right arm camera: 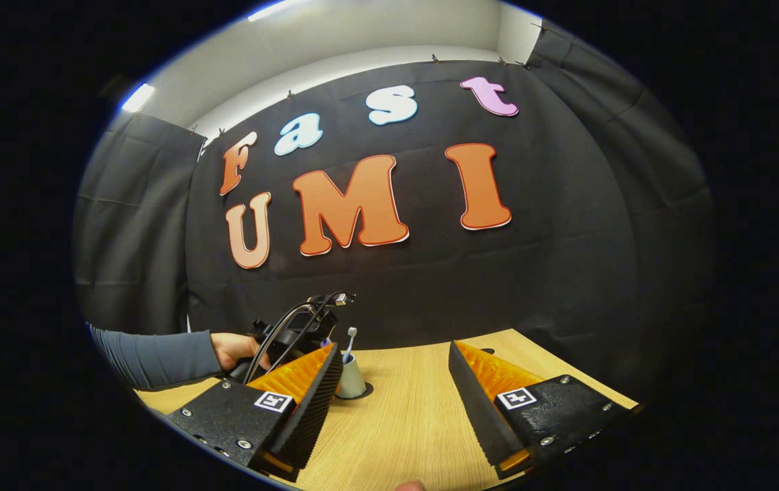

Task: Put the toothbrush and toothpaste on the desktop into the cup, then pick up the cup and place it on the coaster on the desktop.

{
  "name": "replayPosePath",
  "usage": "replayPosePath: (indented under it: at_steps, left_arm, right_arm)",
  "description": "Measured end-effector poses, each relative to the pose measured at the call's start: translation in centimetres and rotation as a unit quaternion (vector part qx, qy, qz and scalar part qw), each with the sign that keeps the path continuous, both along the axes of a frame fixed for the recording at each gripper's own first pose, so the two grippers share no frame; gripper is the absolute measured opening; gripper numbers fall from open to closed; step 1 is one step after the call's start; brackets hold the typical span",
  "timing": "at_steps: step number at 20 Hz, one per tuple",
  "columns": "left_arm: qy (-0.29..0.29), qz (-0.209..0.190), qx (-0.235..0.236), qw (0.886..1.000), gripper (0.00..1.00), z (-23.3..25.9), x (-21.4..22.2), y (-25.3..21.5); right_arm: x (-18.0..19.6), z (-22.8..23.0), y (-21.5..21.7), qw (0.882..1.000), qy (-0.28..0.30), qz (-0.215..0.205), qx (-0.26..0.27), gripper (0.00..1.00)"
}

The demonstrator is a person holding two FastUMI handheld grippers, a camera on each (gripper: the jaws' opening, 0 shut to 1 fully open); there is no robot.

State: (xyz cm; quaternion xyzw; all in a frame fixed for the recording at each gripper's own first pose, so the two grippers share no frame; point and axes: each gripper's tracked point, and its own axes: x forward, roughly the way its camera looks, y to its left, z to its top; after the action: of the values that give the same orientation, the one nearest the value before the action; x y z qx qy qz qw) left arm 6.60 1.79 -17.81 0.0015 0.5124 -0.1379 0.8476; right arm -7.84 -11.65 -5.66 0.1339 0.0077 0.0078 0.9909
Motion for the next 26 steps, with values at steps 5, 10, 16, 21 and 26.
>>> replayPosePath:
  at_steps: [5, 10, 16, 21, 26]
  left_arm:
    - [-0.057, -0.016, -0.008, 0.998, 0.77, 4.2, 0.9, 0.7]
    - [-0.123, -0.021, -0.014, 0.992, 0.99, 7.0, -0.3, 2.5]
    - [-0.217, -0.002, -0.014, 0.976, 0.98, 12.3, -2.1, 6.4]
    - [-0.340, 0.043, 0.008, 0.939, 0.97, 18.9, -3.1, 11.3]
    - [-0.432, 0.080, 0.011, 0.898, 0.96, 18.8, -4.6, 10.9]
  right_arm:
    - [0.6, 0.1, 0.8, 1.000, 0.003, 0.004, -0.001, 0.94]
    - [1.4, 0.7, 3.0, 1.000, 0.002, 0.017, -0.012, 0.94]
    - [3.1, 2.0, 6.2, 0.999, -0.010, 0.025, -0.032, 0.94]
    - [4.5, 3.3, 8.8, 0.998, -0.021, 0.032, -0.050, 0.94]
    - [5.3, 5.1, 11.1, 0.996, -0.039, 0.048, -0.061, 0.94]
